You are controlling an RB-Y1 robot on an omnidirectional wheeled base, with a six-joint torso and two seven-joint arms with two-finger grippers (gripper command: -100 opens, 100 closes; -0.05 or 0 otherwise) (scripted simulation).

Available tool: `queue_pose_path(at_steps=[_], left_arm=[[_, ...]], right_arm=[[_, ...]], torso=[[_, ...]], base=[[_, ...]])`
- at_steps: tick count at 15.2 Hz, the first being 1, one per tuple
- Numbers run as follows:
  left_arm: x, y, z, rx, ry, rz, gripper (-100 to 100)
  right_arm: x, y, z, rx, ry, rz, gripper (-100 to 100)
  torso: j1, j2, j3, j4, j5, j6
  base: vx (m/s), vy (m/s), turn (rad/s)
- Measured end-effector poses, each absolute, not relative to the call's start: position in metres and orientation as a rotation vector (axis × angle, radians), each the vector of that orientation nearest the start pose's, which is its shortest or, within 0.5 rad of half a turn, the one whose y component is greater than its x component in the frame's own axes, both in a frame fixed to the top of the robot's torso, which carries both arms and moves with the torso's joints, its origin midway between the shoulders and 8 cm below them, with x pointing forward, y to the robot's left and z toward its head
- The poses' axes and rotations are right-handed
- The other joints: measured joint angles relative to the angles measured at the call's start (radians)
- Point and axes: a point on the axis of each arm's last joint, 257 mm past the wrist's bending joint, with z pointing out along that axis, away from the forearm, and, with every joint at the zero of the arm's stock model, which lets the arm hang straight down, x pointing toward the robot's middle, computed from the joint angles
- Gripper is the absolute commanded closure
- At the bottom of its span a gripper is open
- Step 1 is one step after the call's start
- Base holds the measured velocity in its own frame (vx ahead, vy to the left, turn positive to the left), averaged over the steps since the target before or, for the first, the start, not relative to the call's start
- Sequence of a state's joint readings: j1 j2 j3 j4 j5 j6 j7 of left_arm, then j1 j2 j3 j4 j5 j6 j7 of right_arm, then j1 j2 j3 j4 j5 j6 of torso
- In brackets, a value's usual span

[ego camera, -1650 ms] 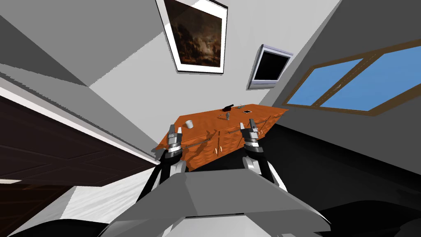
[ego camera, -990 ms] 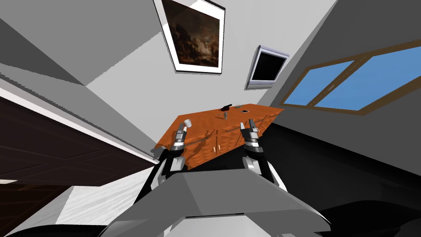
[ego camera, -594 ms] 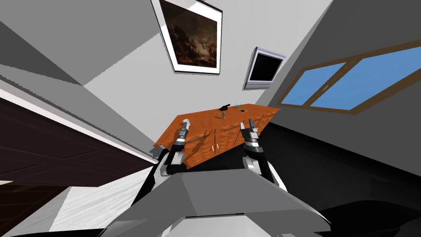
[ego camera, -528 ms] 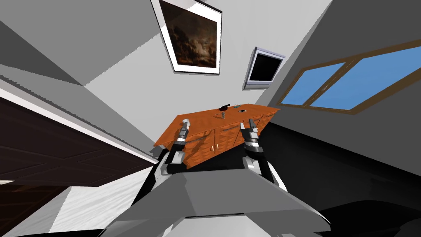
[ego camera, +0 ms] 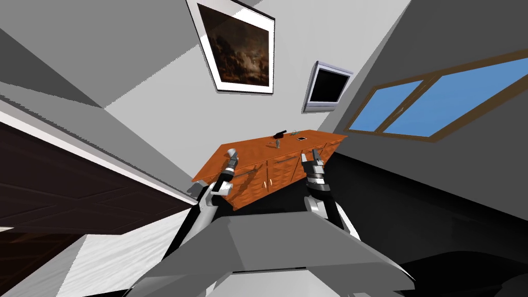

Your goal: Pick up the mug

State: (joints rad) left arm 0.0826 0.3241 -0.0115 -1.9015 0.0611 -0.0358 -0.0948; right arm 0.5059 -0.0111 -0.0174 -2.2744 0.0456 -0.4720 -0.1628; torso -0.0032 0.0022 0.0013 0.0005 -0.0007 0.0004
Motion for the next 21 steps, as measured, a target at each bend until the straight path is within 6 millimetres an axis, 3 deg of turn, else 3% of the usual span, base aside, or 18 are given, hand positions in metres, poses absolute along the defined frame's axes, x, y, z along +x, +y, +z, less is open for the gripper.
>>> queue_pose_path(at_steps=[12, 21], left_arm=[[0.576, 0.309, -0.112, -0.847, 1.337, -0.955, -100], [0.619, 0.348, -0.118, -0.963, 1.414, -0.832, -100]], right_arm=[[0.349, -0.281, 0.015, 0.717, 0.629, 1.395, 0], [0.349, -0.281, 0.015, 0.717, 0.629, 1.395, 0]], torso=[[0.001, 0.000, 0.000, 0.000, 0.000, 0.000], [0.001, -0.001, 0.000, 0.000, 0.000, 0.000]], base=[[-0.034, -0.035, -0.019], [-0.025, -0.024, -0.016]])
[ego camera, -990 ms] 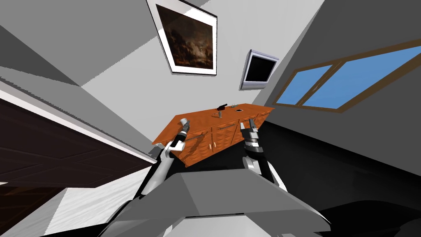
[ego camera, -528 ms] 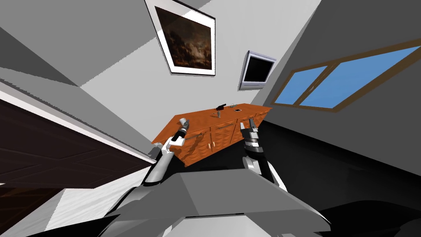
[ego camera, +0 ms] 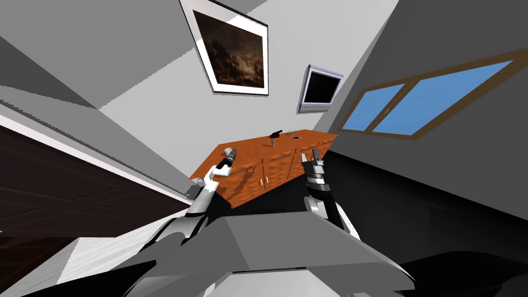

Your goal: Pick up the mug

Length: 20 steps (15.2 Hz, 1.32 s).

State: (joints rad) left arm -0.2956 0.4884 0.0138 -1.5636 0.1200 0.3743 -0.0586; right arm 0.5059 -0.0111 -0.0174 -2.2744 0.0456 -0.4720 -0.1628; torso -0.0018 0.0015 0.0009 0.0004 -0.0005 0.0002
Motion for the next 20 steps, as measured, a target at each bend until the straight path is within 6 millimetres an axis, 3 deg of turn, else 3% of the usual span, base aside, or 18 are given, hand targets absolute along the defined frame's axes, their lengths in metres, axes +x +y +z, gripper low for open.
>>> queue_pose_path(at_steps=[13, 20], left_arm=[[0.653, 0.406, -0.116, -1.166, 1.476, -0.661, -100], [0.661, 0.438, -0.110, -1.293, 1.491, -0.576, -100]], right_arm=[[0.349, -0.281, 0.015, 0.717, 0.629, 1.395, 0], [0.349, -0.281, 0.015, 0.717, 0.629, 1.395, 0]], torso=[[0.001, -0.001, 0.000, 0.000, 0.000, 0.000], [0.001, -0.001, -0.001, 0.000, 0.000, 0.000]], base=[[-0.016, -0.016, -0.015], [-0.007, -0.009, -0.019]])
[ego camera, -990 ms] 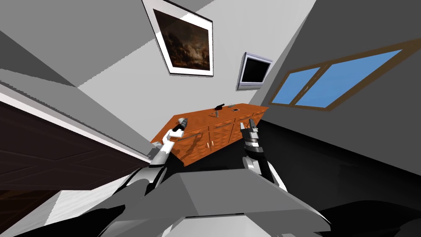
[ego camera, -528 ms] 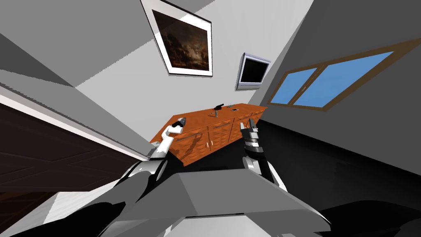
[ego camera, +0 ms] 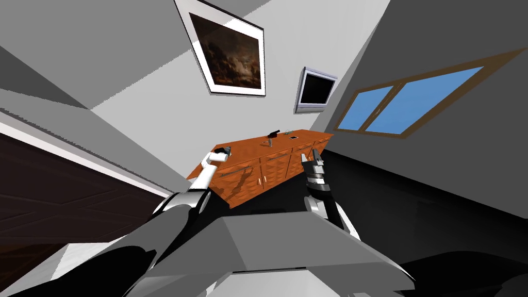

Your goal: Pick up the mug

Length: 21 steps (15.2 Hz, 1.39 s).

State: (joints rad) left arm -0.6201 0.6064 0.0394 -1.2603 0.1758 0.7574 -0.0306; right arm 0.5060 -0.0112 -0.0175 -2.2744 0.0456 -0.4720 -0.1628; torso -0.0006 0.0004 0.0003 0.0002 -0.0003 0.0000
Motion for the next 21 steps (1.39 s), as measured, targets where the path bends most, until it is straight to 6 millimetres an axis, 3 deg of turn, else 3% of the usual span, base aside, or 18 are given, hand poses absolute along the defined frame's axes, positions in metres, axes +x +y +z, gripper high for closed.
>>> queue_pose_path(at_steps=[12, 21], left_arm=[[0.657, 0.479, -0.103, -1.539, 1.507, -0.447, -100], [0.639, 0.497, -0.103, -1.745, 1.524, -0.356, -100]], right_arm=[[0.349, -0.281, 0.015, 0.717, 0.629, 1.395, 0], [0.349, -0.281, 0.015, 0.717, 0.629, 1.395, 0]], torso=[[0.001, -0.001, -0.001, 0.000, 0.000, 0.000], [0.001, -0.002, -0.001, -0.001, 0.001, 0.000]], base=[[0.006, 0.000, -0.018], [0.022, 0.010, -0.021]])
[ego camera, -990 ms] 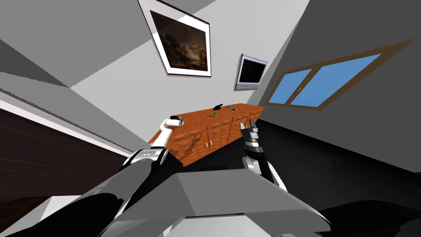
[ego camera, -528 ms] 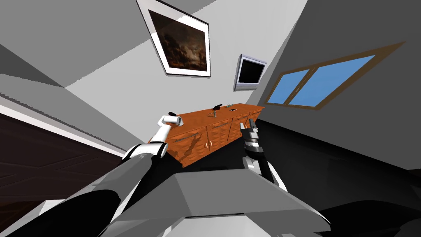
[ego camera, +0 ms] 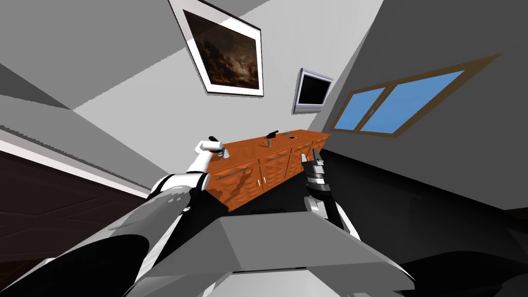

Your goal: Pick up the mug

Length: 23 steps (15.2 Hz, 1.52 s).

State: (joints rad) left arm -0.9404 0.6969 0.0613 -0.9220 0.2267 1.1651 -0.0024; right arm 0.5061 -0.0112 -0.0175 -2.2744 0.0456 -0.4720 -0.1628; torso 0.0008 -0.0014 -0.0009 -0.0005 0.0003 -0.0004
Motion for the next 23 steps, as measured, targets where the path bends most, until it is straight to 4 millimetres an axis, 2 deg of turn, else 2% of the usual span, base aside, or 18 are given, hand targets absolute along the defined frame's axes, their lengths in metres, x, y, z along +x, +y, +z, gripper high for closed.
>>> queue_pose_path(at_steps=[10, 23], left_arm=[[0.606, 0.503, -0.104, -1.988, 1.546, -0.270, -100], [0.557, 0.488, -0.105, -2.274, 1.596, -0.170, -100]], right_arm=[[0.349, -0.281, 0.015, 0.717, 0.629, 1.395, 0], [0.349, -0.281, 0.015, 0.717, 0.629, 1.395, 0]], torso=[[0.001, -0.001, -0.001, 0.000, 0.000, 0.000], [0.001, -0.002, -0.001, 0.000, 0.000, 0.000]], base=[[0.036, 0.020, -0.024], [0.042, 0.026, -0.022]])
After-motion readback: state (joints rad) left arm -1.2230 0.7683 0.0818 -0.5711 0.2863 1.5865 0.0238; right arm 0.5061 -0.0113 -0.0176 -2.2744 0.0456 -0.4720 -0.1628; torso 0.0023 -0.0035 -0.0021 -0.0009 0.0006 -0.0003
